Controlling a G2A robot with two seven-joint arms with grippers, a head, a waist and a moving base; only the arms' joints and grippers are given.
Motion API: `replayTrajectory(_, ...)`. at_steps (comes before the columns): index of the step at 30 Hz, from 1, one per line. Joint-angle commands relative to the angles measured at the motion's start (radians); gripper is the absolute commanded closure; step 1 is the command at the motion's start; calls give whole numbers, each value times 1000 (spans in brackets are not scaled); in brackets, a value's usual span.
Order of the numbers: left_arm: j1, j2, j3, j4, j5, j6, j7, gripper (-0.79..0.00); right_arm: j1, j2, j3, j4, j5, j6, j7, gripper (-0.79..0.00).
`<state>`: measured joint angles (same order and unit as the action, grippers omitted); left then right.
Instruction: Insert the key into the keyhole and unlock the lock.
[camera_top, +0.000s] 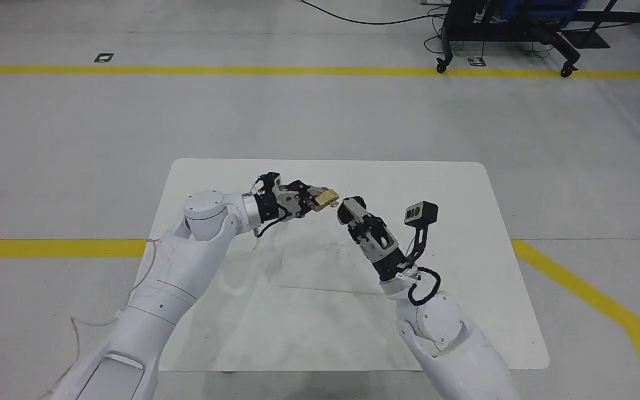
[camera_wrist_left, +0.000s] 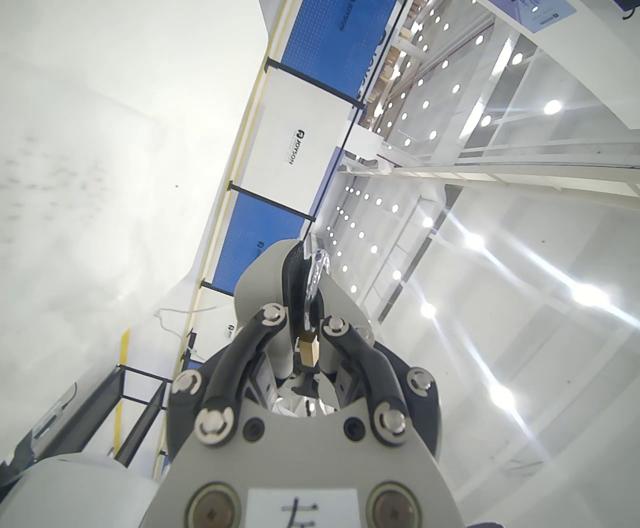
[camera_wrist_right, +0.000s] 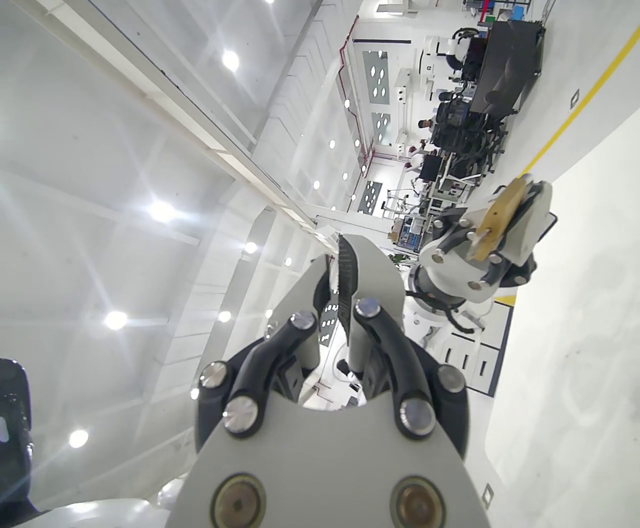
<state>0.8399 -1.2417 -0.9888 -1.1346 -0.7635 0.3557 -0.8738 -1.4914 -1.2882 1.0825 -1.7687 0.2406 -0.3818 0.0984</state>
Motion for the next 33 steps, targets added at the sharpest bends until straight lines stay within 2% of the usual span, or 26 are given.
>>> replayTrajectory(1, -5, -2, 1, 15, -21, 7, -30, 0, 37, -9, -26, 57, -91, -15, -65, 0)
replayTrajectory(9, -29, -11, 15, 56, -33, 7, -70, 0, 104, -39, -87, 141, -205, 27, -209, 0)
replayTrajectory(11, -33, -13, 16, 64, -36, 2, -76, 0, 109, -43, -92, 145, -207, 30, -216, 0)
replayTrajectory(14, -37, -15, 11, 73, -40, -22, -74, 0, 107, -44, -76, 141, -124, -5, -159, 0)
replayTrajectory(16, -37, -16, 7, 71, -30, -49, -56, 0, 88, -41, -65, 122, -49, -33, -97, 0)
replayTrajectory(17, -37, -15, 4, 69, -19, -66, -43, 0, 77, -38, -53, 113, 4, -42, -48, -83)
replayTrajectory(18, -37, -15, 2, 64, -8, -80, -34, 0, 66, -34, -39, 104, 55, -45, 3, -219)
replayTrajectory(20, -31, -14, -9, 53, -7, -111, -24, 0, 40, -25, -13, 84, 185, -28, 128, -336)
replayTrajectory(24, -19, -9, -22, 21, 26, -177, -34, 0, 22, -6, 47, 84, 421, 127, 398, -385)
replayTrajectory(27, -9, -6, -27, -9, 62, -225, -50, 0, 51, 2, 75, 125, 520, 272, 502, -560)
replayTrajectory(28, -6, -5, -28, -16, 73, -237, -53, 0, 59, 1, 74, 134, 548, 289, 534, -554)
replayTrajectory(31, 4, -3, -32, -33, 83, -260, -72, 0, 77, 0, 78, 169, 615, 307, 597, -437)
replayTrajectory(33, 9, -2, -35, -38, 89, -265, -81, 0, 90, -2, 76, 188, 647, 320, 630, -388)
